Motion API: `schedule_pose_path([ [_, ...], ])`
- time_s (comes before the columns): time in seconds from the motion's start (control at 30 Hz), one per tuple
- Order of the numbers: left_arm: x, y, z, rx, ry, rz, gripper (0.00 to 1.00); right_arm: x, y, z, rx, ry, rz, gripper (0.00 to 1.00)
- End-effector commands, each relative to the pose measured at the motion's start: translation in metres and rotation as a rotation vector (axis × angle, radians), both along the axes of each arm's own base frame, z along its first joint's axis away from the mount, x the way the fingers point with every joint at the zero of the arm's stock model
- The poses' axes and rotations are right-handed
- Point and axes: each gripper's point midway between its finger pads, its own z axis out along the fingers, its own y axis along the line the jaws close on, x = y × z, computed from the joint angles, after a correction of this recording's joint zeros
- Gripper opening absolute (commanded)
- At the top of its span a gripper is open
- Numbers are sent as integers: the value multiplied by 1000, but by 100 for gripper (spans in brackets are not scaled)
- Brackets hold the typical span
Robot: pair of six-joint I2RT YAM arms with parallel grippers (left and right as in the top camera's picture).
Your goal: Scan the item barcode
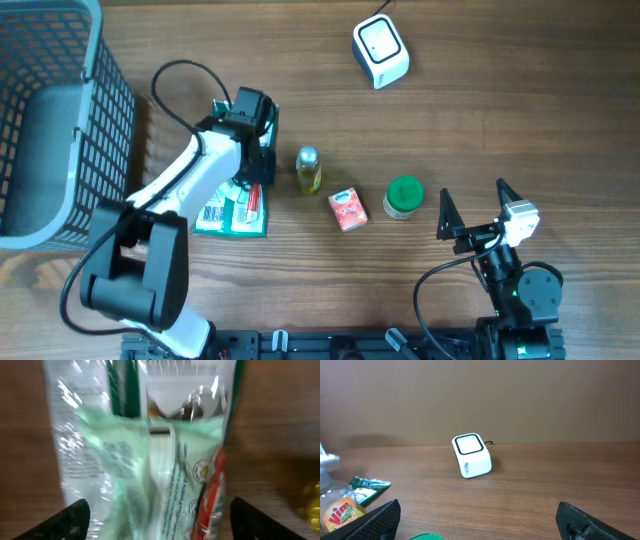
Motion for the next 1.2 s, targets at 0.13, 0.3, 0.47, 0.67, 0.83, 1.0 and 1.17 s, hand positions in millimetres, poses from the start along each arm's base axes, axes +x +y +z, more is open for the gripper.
schedule_pose_path([
  [0.13,38,14,105,-93,-241,114,100,0,-2,1,-5,-5,-11,100],
  [0.3,45,21,156,-258,-351,200,100,0,-2,1,-5,-5,-11,100],
  [0.47,46,52,174,-270,-414,271,100,0,-2,1,-5,-5,-11,100],
  [0.67,46,79,174,-256,-425,340,100,0,-2,1,-5,-5,-11,100],
  [0.83,46,81,174,-255,-426,345,100,0,-2,1,-5,-5,-11,100],
  [1.0,46,81,174,-255,-426,345,100,0,-2,1,-5,-5,-11,100],
  [1.17,46,81,174,-255,-426,345,100,0,-2,1,-5,-5,-11,100],
])
